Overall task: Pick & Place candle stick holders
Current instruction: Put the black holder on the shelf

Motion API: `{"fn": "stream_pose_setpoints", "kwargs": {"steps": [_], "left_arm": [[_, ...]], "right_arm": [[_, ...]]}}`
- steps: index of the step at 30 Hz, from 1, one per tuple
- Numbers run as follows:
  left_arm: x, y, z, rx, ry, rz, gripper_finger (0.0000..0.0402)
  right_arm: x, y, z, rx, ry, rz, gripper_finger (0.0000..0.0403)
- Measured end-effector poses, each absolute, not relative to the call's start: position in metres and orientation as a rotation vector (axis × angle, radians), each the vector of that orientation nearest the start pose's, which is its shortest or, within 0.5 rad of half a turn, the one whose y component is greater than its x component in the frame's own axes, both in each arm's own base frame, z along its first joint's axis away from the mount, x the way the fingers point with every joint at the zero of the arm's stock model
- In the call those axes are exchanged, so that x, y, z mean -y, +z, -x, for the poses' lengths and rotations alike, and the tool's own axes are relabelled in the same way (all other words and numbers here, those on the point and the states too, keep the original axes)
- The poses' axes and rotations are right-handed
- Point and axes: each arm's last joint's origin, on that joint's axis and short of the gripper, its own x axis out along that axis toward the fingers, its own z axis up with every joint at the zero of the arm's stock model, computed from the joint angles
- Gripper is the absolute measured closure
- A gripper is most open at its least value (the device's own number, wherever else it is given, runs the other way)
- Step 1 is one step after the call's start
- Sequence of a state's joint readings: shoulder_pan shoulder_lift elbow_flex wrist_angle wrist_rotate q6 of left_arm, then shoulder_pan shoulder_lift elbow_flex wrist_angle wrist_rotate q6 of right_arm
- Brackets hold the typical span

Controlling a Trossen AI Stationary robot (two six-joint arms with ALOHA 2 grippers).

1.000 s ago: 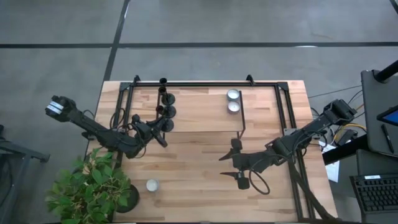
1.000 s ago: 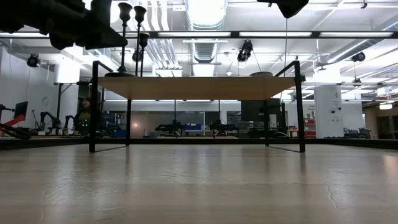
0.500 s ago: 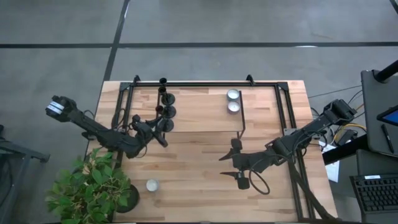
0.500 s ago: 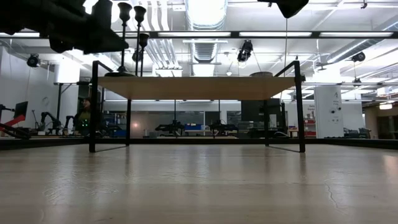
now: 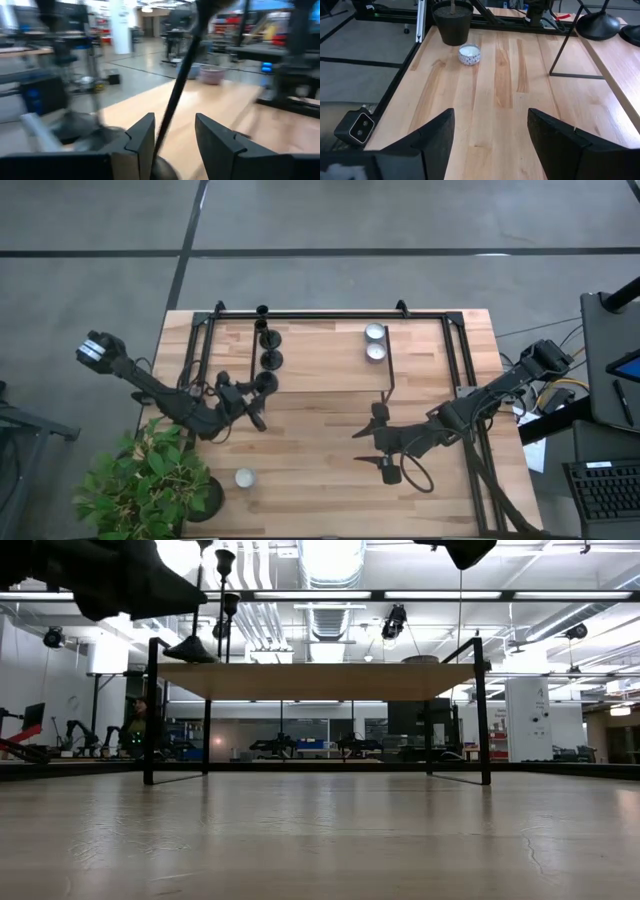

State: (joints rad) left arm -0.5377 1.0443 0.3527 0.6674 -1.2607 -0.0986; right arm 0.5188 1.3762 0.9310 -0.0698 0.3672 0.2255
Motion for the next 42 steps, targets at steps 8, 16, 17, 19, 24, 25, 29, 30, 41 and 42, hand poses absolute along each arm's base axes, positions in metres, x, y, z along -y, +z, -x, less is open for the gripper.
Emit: {"fn": "stream_pose_setpoints", "kwargs": {"steps": [8, 16, 17, 19, 24, 25, 29, 30, 41, 42], "left_arm": [[0.070, 0.219, -0.176, 0.022, 0.854, 0.068, 0.0264], [0.068, 0.218, -0.177, 0.003, 0.867, 0.027, 0.0267], [0.068, 0.218, -0.177, 0.005, 0.866, 0.031, 0.0268], [0.068, 0.218, -0.177, 0.006, 0.866, 0.034, 0.0271], [0.066, 0.219, -0.178, 0.001, 0.882, 0.023, 0.0281], [0.065, 0.219, -0.178, -0.003, 0.886, 0.014, 0.0284], [0.062, 0.219, -0.179, -0.009, 0.901, 0.003, 0.0295], [0.061, 0.219, -0.179, -0.013, 0.905, -0.006, 0.0298], [0.058, 0.219, -0.181, -0.018, 0.918, -0.016, 0.0332], [0.058, 0.219, -0.181, -0.019, 0.915, -0.016, 0.0337]], "right_arm": [[-0.139, 0.265, -0.264, -0.477, 0.094, -0.004, 0.0159], [-0.139, 0.265, -0.264, -0.474, 0.095, -0.002, 0.0154], [-0.139, 0.265, -0.264, -0.474, 0.095, -0.002, 0.0156], [-0.139, 0.265, -0.264, -0.475, 0.095, -0.002, 0.0159], [-0.139, 0.265, -0.264, -0.475, 0.097, 0.006, 0.0165], [-0.139, 0.265, -0.264, -0.475, 0.097, 0.006, 0.0165], [-0.139, 0.265, -0.264, -0.475, 0.097, 0.005, 0.0163], [-0.139, 0.265, -0.264, -0.475, 0.097, 0.005, 0.0162], [-0.139, 0.265, -0.264, -0.474, 0.097, 0.006, 0.0161], [-0.139, 0.265, -0.264, -0.474, 0.097, 0.006, 0.0162]]}}
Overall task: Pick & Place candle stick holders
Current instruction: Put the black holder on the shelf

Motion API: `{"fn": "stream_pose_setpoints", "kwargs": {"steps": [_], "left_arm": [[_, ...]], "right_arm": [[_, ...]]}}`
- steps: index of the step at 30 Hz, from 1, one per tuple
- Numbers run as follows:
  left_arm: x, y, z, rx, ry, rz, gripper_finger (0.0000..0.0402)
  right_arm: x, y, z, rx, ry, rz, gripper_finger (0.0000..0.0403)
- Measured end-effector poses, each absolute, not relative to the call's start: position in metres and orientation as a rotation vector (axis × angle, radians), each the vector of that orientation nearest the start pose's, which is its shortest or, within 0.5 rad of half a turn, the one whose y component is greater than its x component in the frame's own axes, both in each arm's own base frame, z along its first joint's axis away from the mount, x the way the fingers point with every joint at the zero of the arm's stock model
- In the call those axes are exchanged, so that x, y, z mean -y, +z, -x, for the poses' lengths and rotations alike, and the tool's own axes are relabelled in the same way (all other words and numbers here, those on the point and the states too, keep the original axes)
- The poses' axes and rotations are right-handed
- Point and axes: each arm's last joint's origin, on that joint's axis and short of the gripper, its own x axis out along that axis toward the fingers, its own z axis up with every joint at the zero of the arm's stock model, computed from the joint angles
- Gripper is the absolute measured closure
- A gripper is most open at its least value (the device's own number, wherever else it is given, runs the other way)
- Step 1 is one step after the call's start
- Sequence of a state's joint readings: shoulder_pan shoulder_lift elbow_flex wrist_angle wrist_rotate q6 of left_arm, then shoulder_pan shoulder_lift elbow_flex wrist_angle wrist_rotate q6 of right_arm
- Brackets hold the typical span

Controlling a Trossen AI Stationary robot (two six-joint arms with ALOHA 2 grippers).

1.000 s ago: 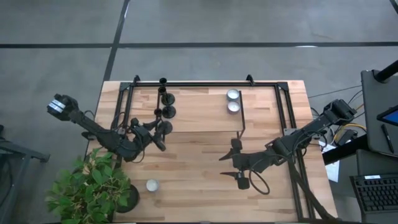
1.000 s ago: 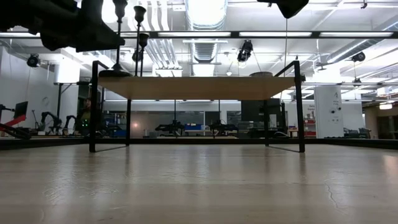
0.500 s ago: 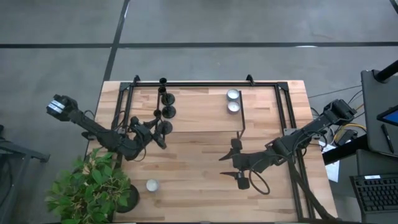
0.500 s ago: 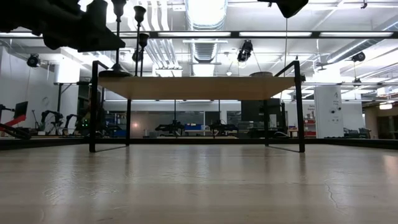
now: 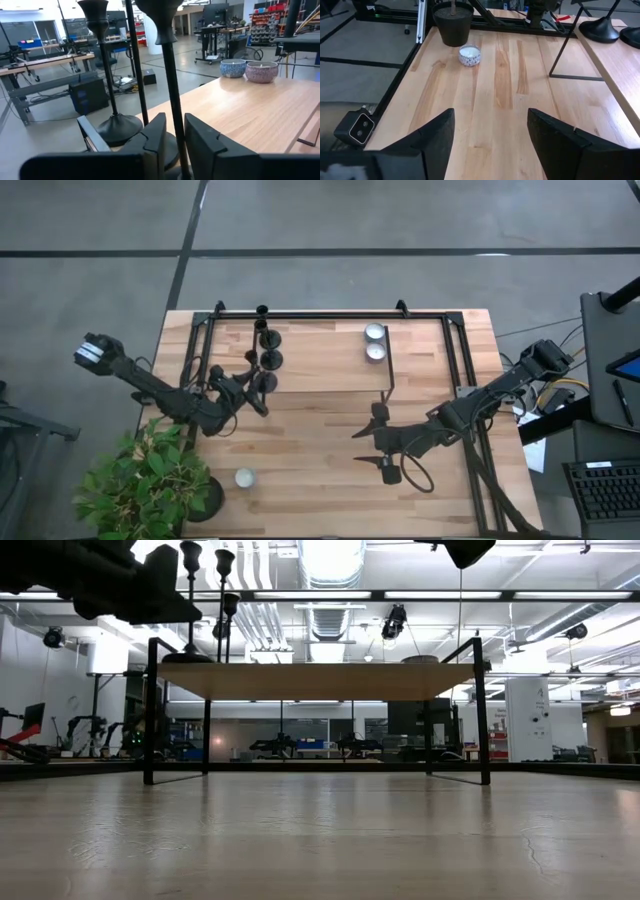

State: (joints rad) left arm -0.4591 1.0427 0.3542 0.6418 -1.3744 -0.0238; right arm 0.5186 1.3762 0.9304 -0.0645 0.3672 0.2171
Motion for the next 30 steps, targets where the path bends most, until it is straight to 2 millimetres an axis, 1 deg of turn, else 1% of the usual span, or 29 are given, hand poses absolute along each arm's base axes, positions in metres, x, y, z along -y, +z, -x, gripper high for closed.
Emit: {"fn": "stream_pose_setpoints", "kwargs": {"steps": [6, 10, 15, 22, 27, 30], "left_arm": [[0.058, 0.218, -0.181, -0.020, 0.914, -0.018, 0.0370], [0.055, 0.218, -0.182, -0.018, 0.929, -0.014, 0.0381], [0.052, 0.218, -0.183, -0.010, 0.920, 0.005, 0.0377], [0.052, 0.209, -0.182, 0.002, 0.883, 0.076, 0.0365], [0.052, 0.204, -0.181, 0.013, 0.887, 0.137, 0.0365], [0.052, 0.204, -0.181, 0.016, 0.888, 0.142, 0.0365]], "right_arm": [[-0.139, 0.264, -0.264, -0.475, 0.097, 0.007, 0.0164], [-0.139, 0.264, -0.264, -0.473, 0.097, 0.006, 0.0159], [-0.139, 0.264, -0.265, -0.472, 0.096, 0.005, 0.0161], [-0.139, 0.264, -0.264, -0.472, 0.097, 0.006, 0.0168], [-0.139, 0.264, -0.264, -0.474, 0.097, 0.007, 0.0163], [-0.139, 0.264, -0.264, -0.474, 0.097, 0.006, 0.0160]]}}
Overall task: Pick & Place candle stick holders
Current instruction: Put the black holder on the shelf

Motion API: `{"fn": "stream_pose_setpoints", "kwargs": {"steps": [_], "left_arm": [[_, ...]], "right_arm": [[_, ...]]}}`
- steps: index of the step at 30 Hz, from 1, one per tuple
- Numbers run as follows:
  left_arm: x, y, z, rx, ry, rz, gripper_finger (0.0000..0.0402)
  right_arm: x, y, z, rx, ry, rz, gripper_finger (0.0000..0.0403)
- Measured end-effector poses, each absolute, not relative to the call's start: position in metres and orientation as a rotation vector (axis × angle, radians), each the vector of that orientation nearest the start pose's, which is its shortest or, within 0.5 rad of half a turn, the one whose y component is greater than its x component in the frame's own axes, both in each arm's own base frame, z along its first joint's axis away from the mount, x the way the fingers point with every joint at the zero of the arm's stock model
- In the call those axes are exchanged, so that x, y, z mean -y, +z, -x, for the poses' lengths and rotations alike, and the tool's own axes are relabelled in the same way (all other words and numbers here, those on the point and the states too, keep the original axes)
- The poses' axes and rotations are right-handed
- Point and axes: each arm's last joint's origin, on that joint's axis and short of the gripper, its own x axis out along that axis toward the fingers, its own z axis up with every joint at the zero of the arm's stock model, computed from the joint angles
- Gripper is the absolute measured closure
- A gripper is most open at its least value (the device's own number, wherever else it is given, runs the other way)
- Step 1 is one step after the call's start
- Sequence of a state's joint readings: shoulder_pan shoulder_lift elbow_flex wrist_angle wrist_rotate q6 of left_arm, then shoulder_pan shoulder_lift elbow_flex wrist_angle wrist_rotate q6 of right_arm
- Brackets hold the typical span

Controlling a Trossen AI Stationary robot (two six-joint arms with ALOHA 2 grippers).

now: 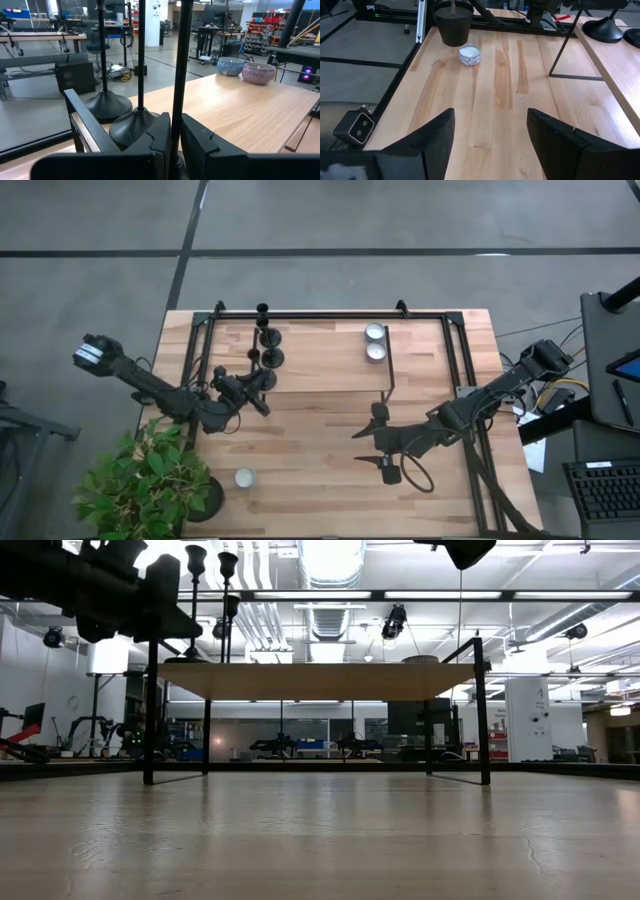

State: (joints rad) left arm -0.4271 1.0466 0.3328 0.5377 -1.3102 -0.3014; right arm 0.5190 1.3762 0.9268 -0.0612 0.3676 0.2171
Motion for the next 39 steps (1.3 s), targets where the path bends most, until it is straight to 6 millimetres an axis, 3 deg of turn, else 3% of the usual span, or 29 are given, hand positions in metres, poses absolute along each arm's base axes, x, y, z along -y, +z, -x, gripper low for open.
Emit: {"fn": "stream_pose_setpoints", "kwargs": {"steps": [7, 21, 29, 39], "left_arm": [[0.054, 0.204, -0.181, 0.009, 0.866, 0.138, 0.0358], [0.060, 0.204, -0.180, -0.001, 0.762, 0.162, 0.0242], [0.072, 0.203, -0.176, -0.026, 0.707, 0.106, 0.0238], [0.064, 0.205, -0.175, -0.008, 0.805, 0.099, 0.0246]], "right_arm": [[-0.139, 0.264, -0.264, -0.474, 0.097, 0.006, 0.0162], [-0.139, 0.264, -0.264, -0.474, 0.097, 0.006, 0.0159], [-0.139, 0.264, -0.264, -0.476, 0.097, 0.007, 0.0165], [-0.139, 0.264, -0.264, -0.470, 0.097, 0.004, 0.0162]]}}
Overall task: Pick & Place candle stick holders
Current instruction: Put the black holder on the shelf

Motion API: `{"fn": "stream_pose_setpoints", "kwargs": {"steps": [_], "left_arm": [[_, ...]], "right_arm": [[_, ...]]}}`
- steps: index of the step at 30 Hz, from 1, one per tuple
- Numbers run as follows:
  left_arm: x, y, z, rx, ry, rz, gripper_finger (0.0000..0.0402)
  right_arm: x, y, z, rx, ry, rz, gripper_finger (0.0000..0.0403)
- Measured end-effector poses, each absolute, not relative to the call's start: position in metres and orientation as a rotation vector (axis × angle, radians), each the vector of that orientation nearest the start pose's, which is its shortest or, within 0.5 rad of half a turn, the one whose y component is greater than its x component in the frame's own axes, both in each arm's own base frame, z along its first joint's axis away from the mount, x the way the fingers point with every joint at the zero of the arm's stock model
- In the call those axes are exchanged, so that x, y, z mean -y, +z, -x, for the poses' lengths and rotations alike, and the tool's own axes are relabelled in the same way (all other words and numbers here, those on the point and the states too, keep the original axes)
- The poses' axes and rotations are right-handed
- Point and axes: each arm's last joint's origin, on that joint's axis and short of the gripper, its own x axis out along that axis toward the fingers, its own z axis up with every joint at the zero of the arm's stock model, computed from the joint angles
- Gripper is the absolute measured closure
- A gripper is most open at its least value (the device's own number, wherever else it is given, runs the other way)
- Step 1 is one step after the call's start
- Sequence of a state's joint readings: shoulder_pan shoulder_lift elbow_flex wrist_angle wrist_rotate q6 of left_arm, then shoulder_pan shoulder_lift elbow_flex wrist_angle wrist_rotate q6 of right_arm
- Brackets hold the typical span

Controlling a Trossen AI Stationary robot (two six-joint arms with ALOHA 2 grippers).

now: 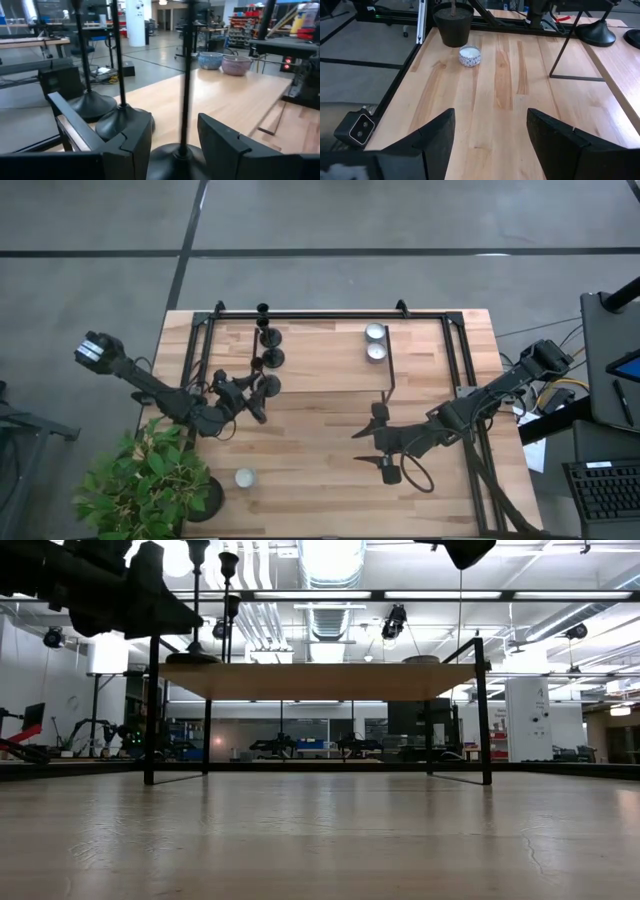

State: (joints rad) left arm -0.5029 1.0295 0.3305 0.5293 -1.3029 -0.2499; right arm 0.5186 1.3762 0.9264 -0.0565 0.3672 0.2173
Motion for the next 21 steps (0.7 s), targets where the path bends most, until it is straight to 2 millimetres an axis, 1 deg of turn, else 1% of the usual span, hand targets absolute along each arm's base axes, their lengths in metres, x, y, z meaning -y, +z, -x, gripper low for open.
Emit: {"fn": "stream_pose_setpoints", "kwargs": {"steps": [8, 16, 21], "left_arm": [[0.066, 0.207, -0.173, -0.018, 0.789, 0.069, 0.0248], [0.073, 0.211, -0.167, -0.020, 0.750, 0.043, 0.0248], [0.080, 0.210, -0.164, -0.034, 0.706, 0.026, 0.0249]], "right_arm": [[-0.139, 0.265, -0.265, -0.464, 0.099, 0.006, 0.0166], [-0.139, 0.263, -0.264, -0.469, 0.100, 0.011, 0.0162], [-0.139, 0.263, -0.264, -0.469, 0.099, 0.006, 0.0157]]}}
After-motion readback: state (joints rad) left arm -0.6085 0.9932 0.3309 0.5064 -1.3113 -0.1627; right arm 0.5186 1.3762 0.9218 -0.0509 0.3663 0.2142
